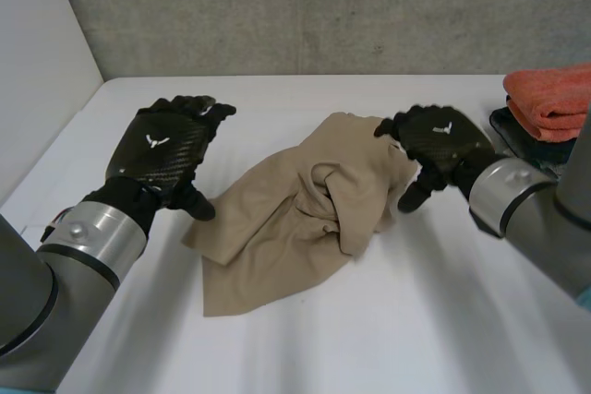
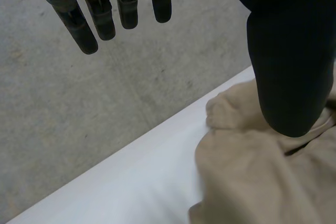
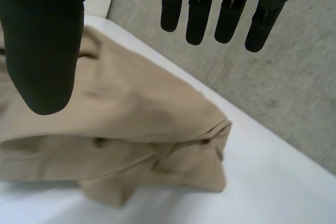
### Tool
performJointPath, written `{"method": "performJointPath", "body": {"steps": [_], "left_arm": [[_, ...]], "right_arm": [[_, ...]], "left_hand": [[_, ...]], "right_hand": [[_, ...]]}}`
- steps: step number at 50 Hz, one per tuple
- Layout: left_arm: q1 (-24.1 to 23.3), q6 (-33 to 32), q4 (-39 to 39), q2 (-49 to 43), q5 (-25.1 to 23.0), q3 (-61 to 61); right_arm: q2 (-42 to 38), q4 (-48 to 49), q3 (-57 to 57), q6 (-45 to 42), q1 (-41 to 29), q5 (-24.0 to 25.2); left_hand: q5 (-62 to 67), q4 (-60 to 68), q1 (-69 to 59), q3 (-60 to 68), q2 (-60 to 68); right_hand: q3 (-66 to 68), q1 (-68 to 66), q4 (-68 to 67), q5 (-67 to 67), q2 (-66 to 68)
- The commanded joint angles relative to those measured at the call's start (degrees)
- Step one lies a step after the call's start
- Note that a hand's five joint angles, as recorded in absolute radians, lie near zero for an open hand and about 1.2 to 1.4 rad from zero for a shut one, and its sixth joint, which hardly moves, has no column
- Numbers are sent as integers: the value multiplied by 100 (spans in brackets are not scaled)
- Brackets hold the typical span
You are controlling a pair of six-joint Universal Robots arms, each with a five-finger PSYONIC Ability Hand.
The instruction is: Fold the laundry.
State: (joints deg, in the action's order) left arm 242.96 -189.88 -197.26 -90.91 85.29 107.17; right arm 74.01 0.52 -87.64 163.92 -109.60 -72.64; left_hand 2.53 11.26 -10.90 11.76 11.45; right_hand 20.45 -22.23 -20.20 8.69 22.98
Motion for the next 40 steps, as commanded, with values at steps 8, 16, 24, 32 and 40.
{"method": "performJointPath", "body": {"steps": [8,16,24,32,40], "left_arm": [[-1461,953,645,-751,901,-1531],[-2191,1085,1084,-2483,1771,-3209],[-2578,1103,1831,-3960,2387,-5055],[-2754,1050,2682,-5102,2492,-6487],[-2754,849,2869,-5385,2790,-6779]], "right_arm": [[-1591,-333,2118,-1169,632,471],[-2891,-351,3595,-1952,729,690],[-3982,-69,4562,-2040,527,1147],[-4694,159,5019,-2189,202,1244],[-4993,449,5187,-2216,44,727]], "left_hand": [[-253,-126,90,-176,-145],[-253,-126,90,-176,-145],[-253,-126,90,-176,-145],[-253,-126,90,-176,-145],[3555,3683,-3718,3633,3663]], "right_hand": [[-271,449,245,-94,-523],[-271,449,246,-95,-524],[-255,432,229,-78,-507],[-171,348,145,6,-423],[2024,-1846,-2050,2200,1772]]}}
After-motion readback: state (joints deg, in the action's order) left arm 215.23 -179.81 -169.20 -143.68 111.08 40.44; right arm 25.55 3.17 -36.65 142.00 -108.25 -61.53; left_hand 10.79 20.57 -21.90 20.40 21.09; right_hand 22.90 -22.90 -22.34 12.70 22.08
